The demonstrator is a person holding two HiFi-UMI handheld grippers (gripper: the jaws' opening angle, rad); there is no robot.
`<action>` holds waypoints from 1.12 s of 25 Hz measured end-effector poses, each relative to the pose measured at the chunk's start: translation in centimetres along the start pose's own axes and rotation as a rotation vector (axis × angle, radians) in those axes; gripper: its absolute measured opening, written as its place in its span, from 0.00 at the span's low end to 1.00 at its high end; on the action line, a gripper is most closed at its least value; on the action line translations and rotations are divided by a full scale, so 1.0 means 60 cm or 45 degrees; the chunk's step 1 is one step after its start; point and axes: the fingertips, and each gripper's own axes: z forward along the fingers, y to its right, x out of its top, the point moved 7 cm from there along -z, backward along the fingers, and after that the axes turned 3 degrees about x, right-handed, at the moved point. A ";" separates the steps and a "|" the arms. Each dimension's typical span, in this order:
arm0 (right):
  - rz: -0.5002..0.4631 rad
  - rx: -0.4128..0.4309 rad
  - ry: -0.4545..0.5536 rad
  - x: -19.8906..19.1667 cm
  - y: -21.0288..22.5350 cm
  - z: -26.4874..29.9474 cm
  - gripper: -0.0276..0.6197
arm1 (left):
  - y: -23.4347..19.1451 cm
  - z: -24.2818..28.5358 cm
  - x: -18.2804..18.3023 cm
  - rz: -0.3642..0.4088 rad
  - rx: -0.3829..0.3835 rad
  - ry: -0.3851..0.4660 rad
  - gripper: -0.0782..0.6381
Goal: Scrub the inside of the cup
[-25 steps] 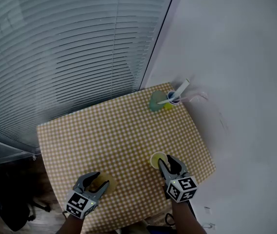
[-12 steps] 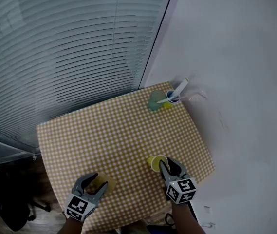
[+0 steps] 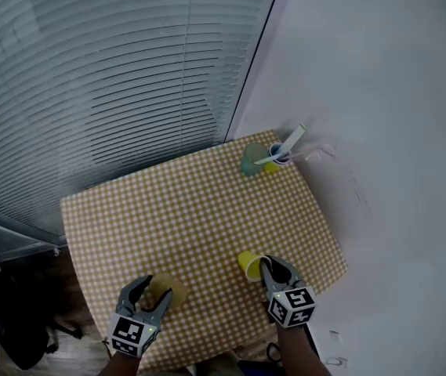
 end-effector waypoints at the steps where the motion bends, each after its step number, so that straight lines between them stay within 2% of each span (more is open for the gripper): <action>1: -0.003 0.000 0.000 0.000 0.001 0.000 0.11 | -0.002 -0.001 0.000 0.002 0.017 0.004 0.43; 3: -0.010 -0.002 0.000 0.001 0.002 -0.001 0.11 | -0.006 0.000 -0.004 -0.003 0.028 -0.002 0.48; 10: -0.019 -0.004 0.005 0.002 0.000 -0.003 0.11 | -0.004 0.014 -0.018 -0.128 -0.058 -0.062 0.54; 16: -0.027 -0.004 0.002 0.003 -0.003 -0.006 0.10 | 0.016 0.021 -0.028 -0.196 -0.182 -0.119 0.54; 23: -0.035 0.006 0.014 0.005 -0.005 -0.012 0.09 | 0.035 0.021 -0.028 -0.153 -0.267 -0.111 0.45; 28: -0.036 0.011 0.037 0.012 -0.011 -0.018 0.09 | 0.041 0.014 -0.024 -0.125 -0.274 -0.114 0.36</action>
